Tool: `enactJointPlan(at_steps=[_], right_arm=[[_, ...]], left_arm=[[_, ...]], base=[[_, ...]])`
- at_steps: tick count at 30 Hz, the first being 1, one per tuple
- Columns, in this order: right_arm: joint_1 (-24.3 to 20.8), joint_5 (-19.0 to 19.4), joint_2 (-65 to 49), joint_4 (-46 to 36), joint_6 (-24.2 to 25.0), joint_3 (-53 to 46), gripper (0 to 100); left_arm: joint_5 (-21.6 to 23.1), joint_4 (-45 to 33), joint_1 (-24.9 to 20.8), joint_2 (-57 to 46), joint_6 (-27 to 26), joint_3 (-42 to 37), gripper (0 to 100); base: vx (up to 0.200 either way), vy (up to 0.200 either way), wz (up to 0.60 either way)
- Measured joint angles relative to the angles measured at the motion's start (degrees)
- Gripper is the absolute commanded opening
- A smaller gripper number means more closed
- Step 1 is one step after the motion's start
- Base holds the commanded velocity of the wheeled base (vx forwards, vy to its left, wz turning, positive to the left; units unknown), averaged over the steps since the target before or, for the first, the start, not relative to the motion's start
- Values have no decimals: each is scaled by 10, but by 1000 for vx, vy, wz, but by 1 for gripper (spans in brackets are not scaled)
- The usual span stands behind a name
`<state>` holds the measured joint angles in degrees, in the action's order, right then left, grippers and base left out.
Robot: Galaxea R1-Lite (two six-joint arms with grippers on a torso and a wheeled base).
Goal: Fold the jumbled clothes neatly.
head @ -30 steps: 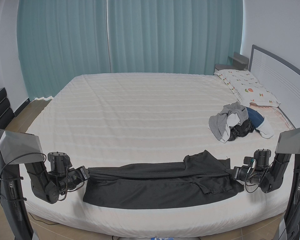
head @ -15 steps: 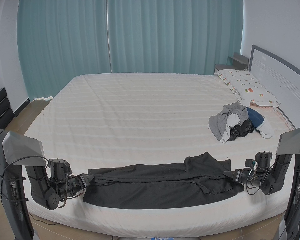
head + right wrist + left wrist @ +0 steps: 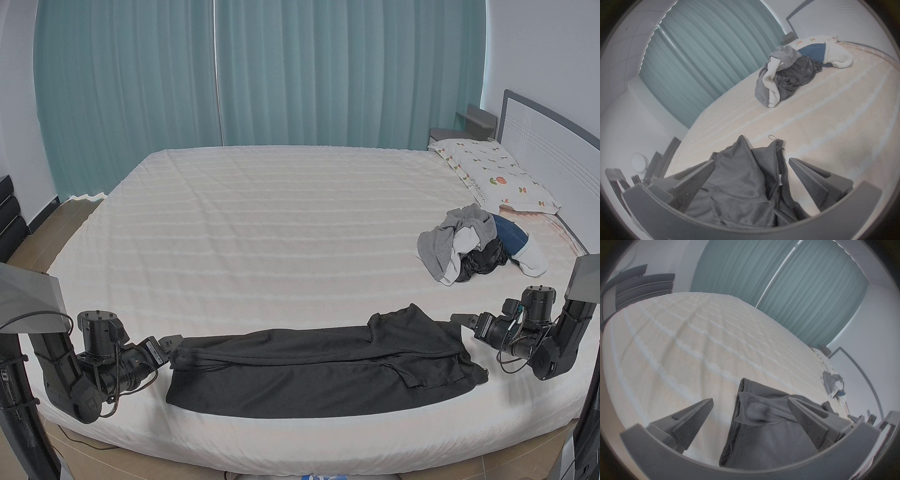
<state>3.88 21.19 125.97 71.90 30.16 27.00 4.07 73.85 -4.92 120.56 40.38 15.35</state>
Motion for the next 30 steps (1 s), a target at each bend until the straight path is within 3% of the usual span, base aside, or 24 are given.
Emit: enactJointPlan(at_steps=[6,14,18,22,30], right_arm=[[-5,-4,-30,-3,120,-28,100],[-17,-21,-66,2,180,-111,100],[-38,-28,-84,4,235,-144,100],[-54,-39,-94,5,249,-163,100],[-64,-53,-92,5,251,-174,100]], left_arm=[[2,-1,-7,-10,89,-7,100],[3,0,-28,-11,111,-32,100],[3,1,-42,-11,133,-53,100],[2,1,-50,-9,145,-68,100],[-11,2,-54,17,143,-49,100]], base=[[0,0,0],[-175,0,0],[-200,0,0],[-200,0,0],[0,0,0]])
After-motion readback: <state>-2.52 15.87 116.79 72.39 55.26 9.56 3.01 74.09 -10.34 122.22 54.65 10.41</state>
